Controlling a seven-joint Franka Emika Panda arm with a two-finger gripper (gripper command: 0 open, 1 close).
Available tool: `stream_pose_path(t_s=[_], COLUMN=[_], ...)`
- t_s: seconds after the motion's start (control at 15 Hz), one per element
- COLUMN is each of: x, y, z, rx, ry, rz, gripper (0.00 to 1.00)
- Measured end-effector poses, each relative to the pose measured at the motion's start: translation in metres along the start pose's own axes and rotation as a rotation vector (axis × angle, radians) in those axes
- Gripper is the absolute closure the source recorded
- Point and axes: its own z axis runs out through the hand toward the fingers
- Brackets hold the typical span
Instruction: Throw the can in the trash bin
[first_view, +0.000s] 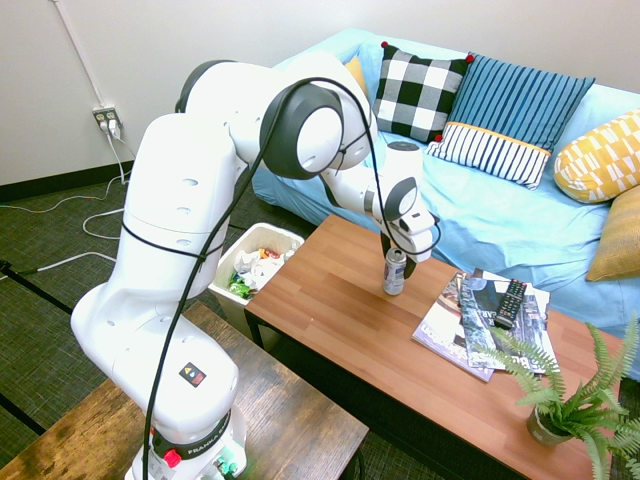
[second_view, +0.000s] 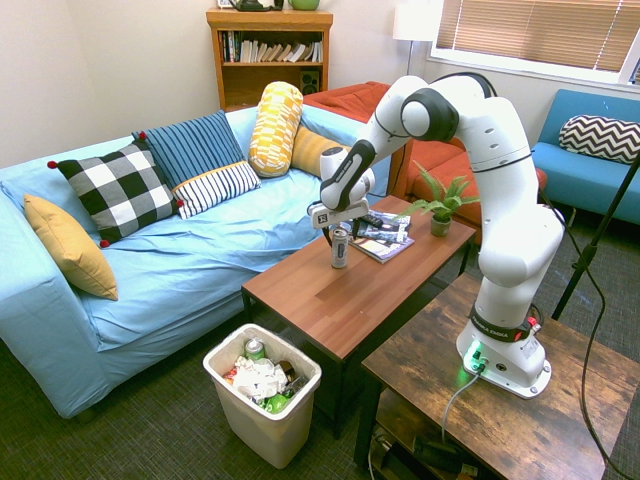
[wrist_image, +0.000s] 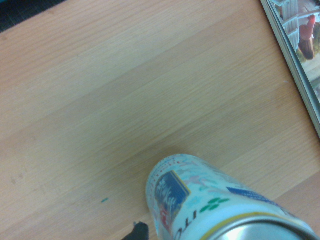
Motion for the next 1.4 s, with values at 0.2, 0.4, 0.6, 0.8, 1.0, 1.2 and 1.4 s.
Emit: stream_pose_path(t_s=[0.2, 0.4, 0.6, 0.8, 1.0, 1.2, 1.4], x=[0.003, 0.004, 0.002, -0.002, -0.024, -0.134, -0.299], y=[0.0, 0.001, -0.001, -0.005, -0.016, -0.034, -0.035], z=[0.0, 0.0, -0.001, -0.009, -0.039, -0.103, -0.118], rx=[0.005, 0.009, 0.016, 0.029, 0.074, 0.145, 0.159], ry=[0.001, -0.002, -0.002, 0.003, 0.014, 0.064, 0.106], rz=[0.01, 0.013, 0.011, 0.002, -0.042, -0.196, -0.351], gripper=[1.0, 1.0, 1.0, 1.0, 1.0, 1.0, 1.0])
